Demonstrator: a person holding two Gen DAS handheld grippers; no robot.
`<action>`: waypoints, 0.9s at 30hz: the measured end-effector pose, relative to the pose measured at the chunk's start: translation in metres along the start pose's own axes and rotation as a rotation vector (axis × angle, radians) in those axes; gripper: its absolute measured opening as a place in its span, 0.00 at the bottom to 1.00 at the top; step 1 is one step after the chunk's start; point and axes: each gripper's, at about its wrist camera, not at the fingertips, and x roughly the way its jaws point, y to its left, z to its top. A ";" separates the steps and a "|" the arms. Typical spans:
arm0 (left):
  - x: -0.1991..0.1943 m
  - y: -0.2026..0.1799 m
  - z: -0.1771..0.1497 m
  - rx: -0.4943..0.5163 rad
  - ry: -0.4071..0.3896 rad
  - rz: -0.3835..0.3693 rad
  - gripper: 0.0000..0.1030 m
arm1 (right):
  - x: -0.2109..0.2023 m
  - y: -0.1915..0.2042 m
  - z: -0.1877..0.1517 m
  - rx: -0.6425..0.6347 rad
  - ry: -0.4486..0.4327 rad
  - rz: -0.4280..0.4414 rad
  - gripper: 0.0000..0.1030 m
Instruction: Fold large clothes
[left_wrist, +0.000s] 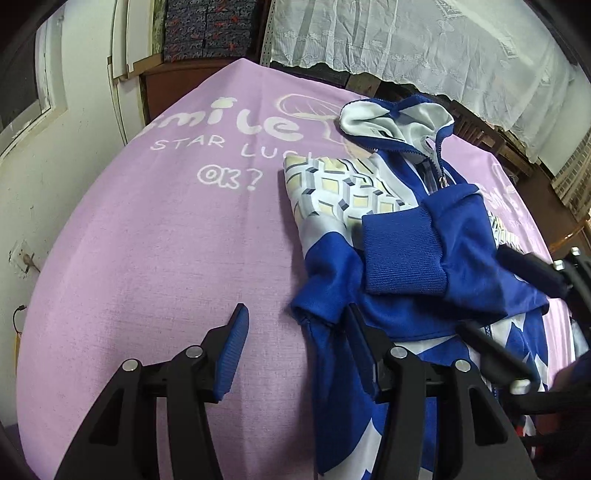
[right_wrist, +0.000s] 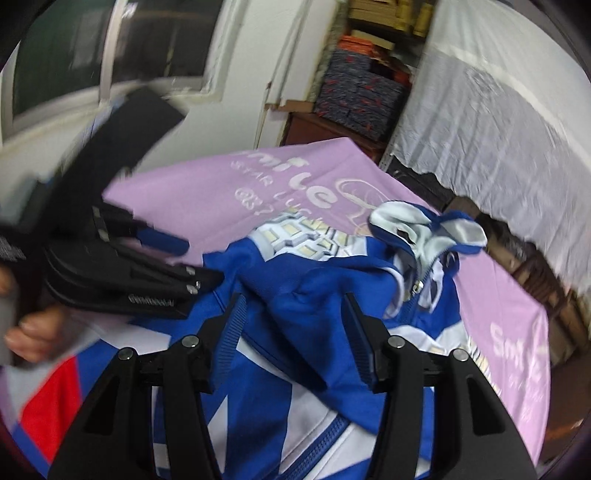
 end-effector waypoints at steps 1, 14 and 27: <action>0.000 0.000 0.000 0.000 0.002 -0.001 0.53 | 0.007 0.002 -0.002 -0.027 0.016 -0.005 0.51; 0.007 -0.020 -0.008 0.109 0.000 0.102 0.62 | 0.014 -0.140 -0.083 0.697 0.089 0.204 0.49; 0.010 -0.024 -0.008 0.123 -0.011 0.136 0.66 | 0.000 -0.191 -0.148 1.061 -0.011 0.349 0.38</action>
